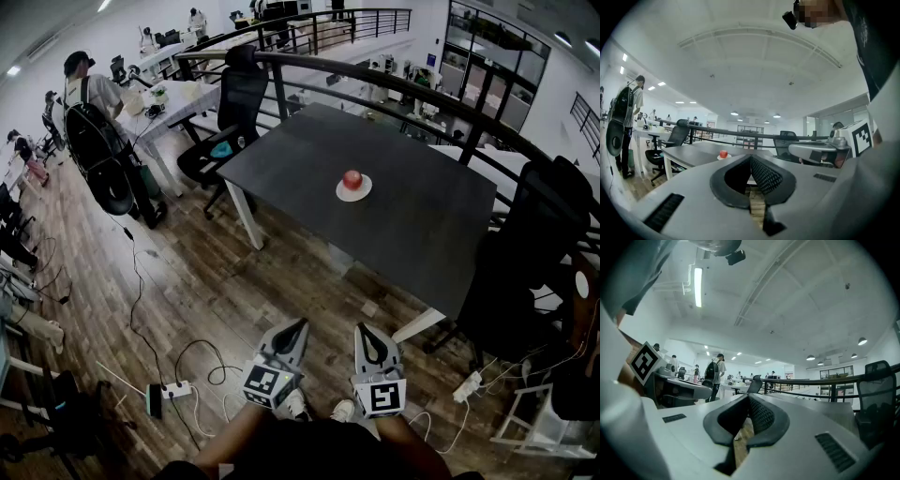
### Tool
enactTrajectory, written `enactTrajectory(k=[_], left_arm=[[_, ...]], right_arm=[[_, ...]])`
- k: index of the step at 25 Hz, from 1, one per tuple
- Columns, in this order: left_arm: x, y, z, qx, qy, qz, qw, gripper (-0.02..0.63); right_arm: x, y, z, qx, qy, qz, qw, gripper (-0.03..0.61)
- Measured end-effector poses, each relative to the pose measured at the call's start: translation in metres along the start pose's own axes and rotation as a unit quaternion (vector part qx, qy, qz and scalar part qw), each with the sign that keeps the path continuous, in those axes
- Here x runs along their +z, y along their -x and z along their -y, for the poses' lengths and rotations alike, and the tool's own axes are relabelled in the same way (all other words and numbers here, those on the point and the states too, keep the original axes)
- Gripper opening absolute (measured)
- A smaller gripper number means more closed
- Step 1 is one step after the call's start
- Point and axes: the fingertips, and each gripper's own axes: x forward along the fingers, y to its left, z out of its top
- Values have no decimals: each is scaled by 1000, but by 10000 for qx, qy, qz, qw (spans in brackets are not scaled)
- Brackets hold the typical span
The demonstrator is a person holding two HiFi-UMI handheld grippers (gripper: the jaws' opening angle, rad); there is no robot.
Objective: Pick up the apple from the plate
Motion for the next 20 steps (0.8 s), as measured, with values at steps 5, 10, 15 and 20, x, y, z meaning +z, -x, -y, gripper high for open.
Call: enactTrajectory(k=[5, 10, 15, 20], left_arm=[[2, -5, 0, -23, -75, -1, 10000, 23], [6, -7, -4, -48, -127, 5, 9999, 23], [5, -7, -13, -76, -163, -5, 9998, 23], [6, -1, -28, -59, -170, 51, 9998, 23]], right_arm=[[1, -4, 2, 58, 147, 34, 9999, 23], [-1, -11, 3, 13, 183, -82, 9998, 25], [-3, -19, -2, 23, 212, 12, 9998, 25], [-6, -30, -7, -153, 264, -54, 9995, 25]])
